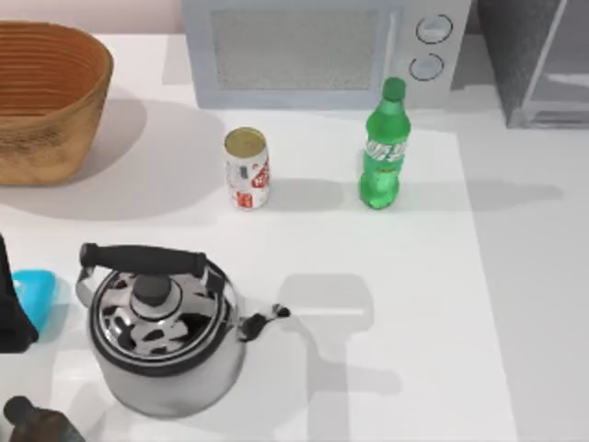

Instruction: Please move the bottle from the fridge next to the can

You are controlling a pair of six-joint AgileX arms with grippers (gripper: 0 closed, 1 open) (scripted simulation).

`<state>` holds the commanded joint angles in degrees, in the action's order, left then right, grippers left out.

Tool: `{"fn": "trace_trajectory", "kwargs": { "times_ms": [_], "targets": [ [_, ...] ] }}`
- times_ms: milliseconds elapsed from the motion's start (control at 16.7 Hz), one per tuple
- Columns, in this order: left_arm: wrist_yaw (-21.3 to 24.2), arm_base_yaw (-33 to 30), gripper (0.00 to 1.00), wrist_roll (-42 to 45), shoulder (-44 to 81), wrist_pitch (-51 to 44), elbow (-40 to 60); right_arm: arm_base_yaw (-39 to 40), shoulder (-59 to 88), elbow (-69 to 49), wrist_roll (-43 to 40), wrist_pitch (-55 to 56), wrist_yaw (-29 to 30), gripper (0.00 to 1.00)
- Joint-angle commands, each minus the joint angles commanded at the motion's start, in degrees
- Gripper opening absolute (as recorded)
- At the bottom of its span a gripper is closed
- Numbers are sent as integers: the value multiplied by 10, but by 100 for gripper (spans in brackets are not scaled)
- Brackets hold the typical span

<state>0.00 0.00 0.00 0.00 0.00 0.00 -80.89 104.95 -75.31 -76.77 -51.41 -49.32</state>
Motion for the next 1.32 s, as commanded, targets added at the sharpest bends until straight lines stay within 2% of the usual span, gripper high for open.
{"fn": "trace_trajectory", "kwargs": {
  "times_ms": [300, 540, 720, 1080, 1320],
  "targets": [
    [0, 0, 100, 0, 0, 0, 0, 150, -2, 3, 248, 203, 35, 100],
    [0, 0, 100, 0, 0, 0, 0, 244, -3, 8, 380, 321, 61, 100],
    [0, 0, 100, 0, 0, 0, 0, 278, -4, 14, 418, 353, 72, 100],
    [0, 0, 100, 0, 0, 0, 0, 279, -7, 20, 425, 358, 79, 100],
    [0, 0, 100, 0, 0, 0, 0, 355, -21, 50, 503, 396, 158, 100]
  ]
}}
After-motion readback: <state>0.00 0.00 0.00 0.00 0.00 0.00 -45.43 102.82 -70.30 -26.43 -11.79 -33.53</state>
